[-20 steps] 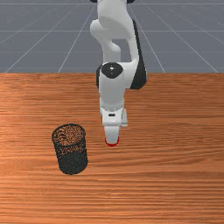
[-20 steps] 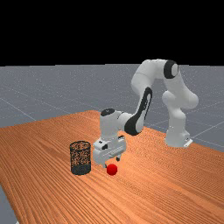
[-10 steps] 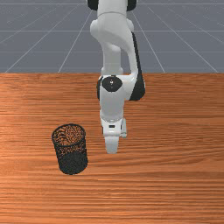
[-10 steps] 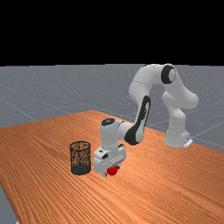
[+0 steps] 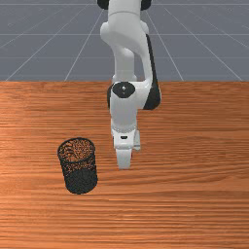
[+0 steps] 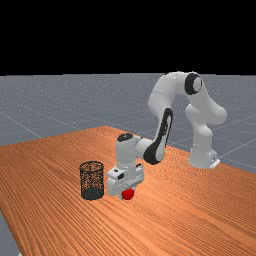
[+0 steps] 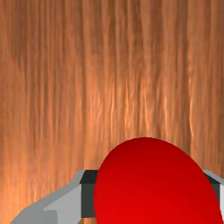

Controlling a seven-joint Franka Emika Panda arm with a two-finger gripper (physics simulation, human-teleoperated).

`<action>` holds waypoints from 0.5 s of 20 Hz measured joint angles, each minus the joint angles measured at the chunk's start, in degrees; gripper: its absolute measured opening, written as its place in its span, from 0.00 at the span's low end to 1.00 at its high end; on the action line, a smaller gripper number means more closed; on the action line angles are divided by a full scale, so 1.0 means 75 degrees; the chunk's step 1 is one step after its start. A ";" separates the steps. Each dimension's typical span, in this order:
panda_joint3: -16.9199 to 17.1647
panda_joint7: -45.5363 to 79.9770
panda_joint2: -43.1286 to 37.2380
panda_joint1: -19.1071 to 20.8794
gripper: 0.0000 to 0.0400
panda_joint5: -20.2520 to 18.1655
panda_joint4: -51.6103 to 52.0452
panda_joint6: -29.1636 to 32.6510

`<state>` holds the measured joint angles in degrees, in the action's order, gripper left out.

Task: Put the ball into the container

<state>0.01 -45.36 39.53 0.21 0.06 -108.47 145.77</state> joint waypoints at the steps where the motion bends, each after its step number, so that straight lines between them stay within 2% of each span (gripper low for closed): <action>1: 0.0000 0.0000 -0.0129 0.0001 0.70 -0.0001 -0.0154 0.0154; 2: -0.0001 -0.0002 -0.0389 0.0004 0.70 -0.0003 -0.0495 0.0584; 5: -0.0002 -0.0003 -0.1069 0.0005 0.70 -0.0006 -0.0815 0.0465; 7: -0.0001 -0.0001 -0.1305 0.0002 0.70 -0.0003 -0.0582 -0.0349; 10: -0.0001 -0.0001 -0.1578 0.0002 0.70 -0.0003 -0.0594 -0.0610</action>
<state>0.00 -45.37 27.70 0.22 0.04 -112.93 141.19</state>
